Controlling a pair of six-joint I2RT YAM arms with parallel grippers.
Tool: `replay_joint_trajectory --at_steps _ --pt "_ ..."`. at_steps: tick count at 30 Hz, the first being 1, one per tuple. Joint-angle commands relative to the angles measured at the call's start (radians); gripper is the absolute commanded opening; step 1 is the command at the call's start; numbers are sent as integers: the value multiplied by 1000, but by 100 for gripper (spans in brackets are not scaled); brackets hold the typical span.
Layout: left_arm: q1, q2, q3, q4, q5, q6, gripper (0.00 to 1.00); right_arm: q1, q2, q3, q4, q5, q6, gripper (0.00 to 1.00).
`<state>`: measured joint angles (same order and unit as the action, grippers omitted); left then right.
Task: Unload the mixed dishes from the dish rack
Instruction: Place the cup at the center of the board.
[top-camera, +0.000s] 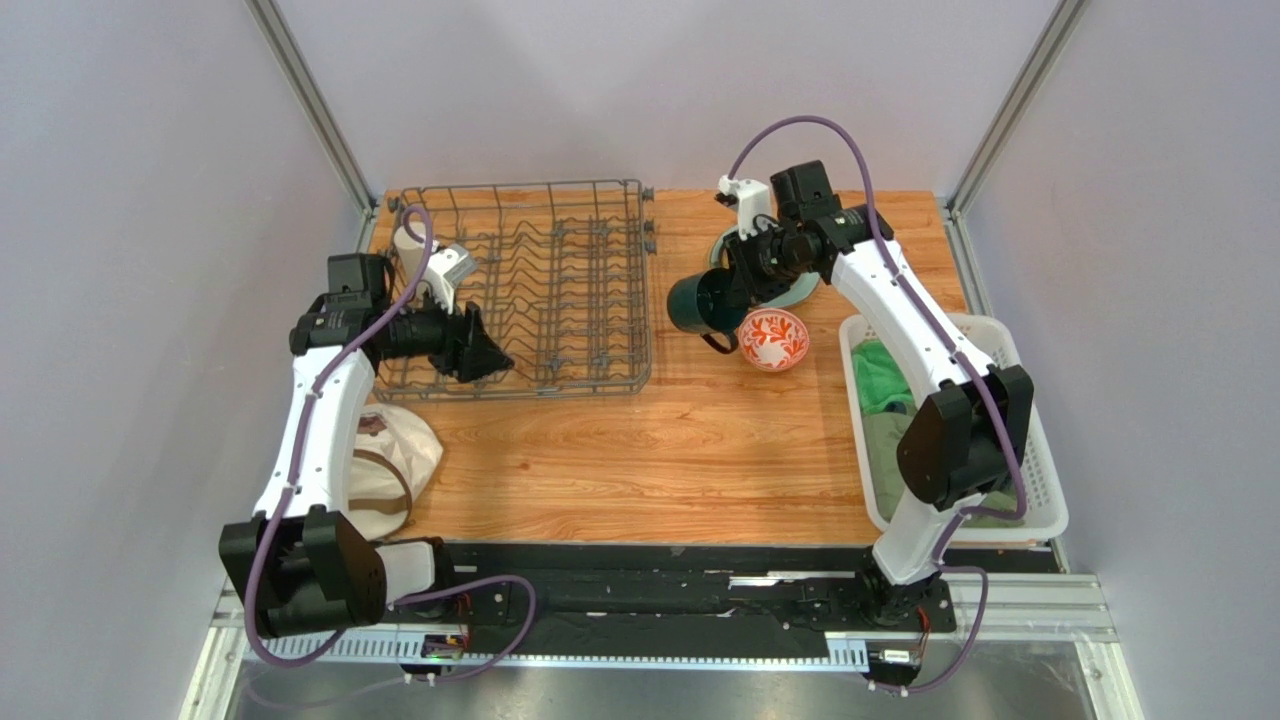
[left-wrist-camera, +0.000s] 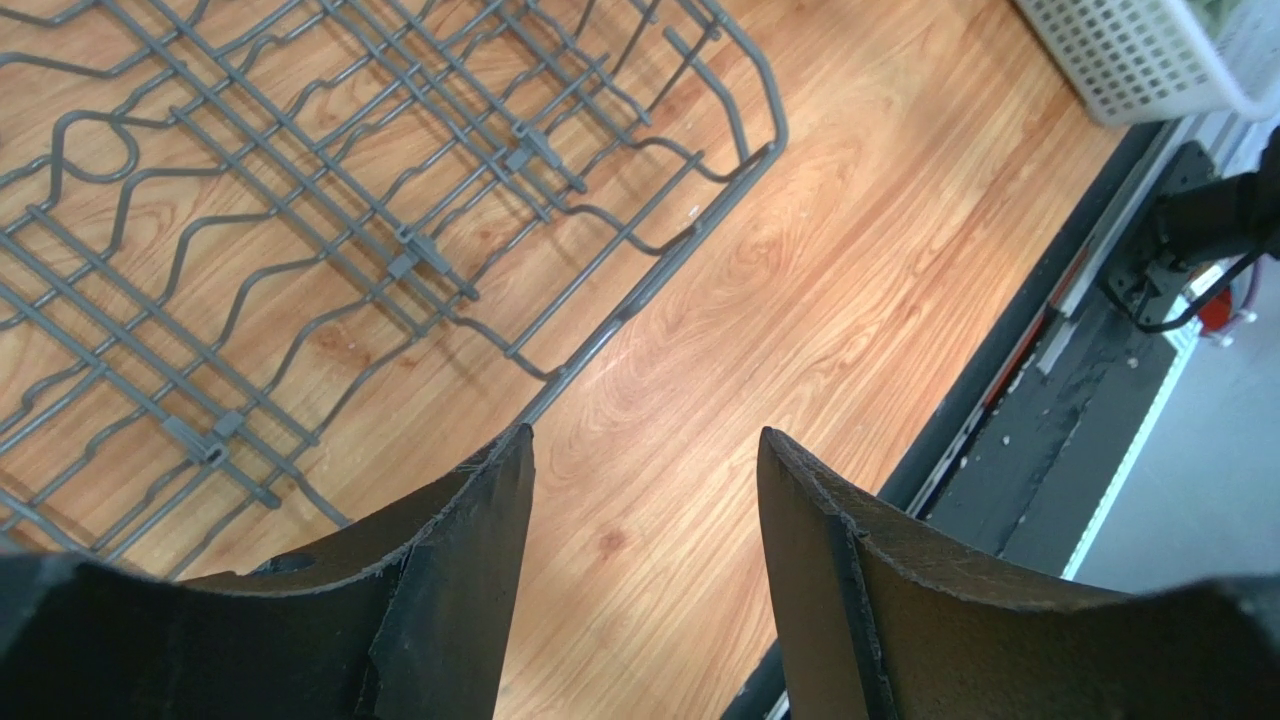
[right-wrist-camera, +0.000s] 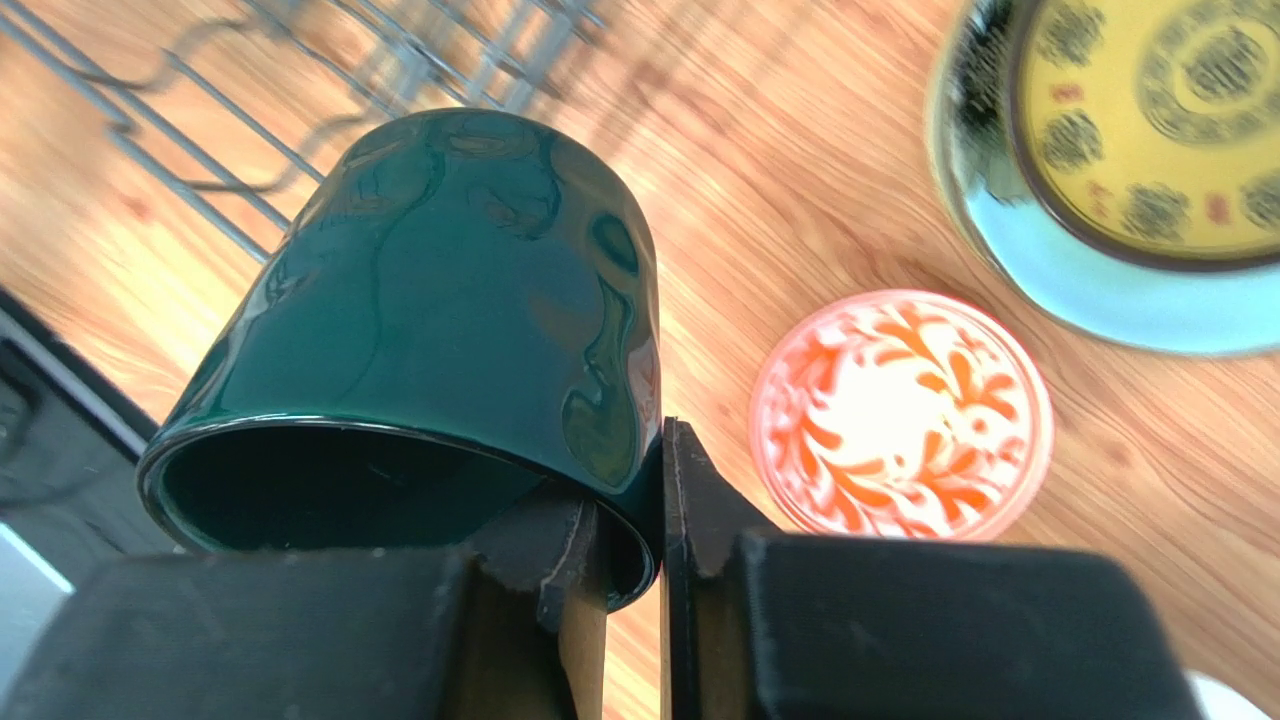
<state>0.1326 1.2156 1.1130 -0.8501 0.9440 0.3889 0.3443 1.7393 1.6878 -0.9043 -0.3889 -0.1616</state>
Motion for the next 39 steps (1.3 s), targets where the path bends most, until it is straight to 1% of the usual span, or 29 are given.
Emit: replay_joint_trajectory --at_steps 1,5,12,19,29,39 --pt "6 38 65 -61 -14 111 64 5 51 139 -134 114 -75 0" --pt "5 55 68 -66 -28 125 64 4 114 173 -151 163 -85 0" --pt "7 73 80 -89 -57 140 64 5 239 251 -160 167 -61 0" --pt "6 67 80 -98 -70 153 63 9 324 337 -171 162 -44 0" --pt "7 81 87 -106 -88 162 63 27 416 392 -182 176 -38 0" --pt "6 94 88 -95 -103 162 63 41 448 404 -194 231 -49 0"
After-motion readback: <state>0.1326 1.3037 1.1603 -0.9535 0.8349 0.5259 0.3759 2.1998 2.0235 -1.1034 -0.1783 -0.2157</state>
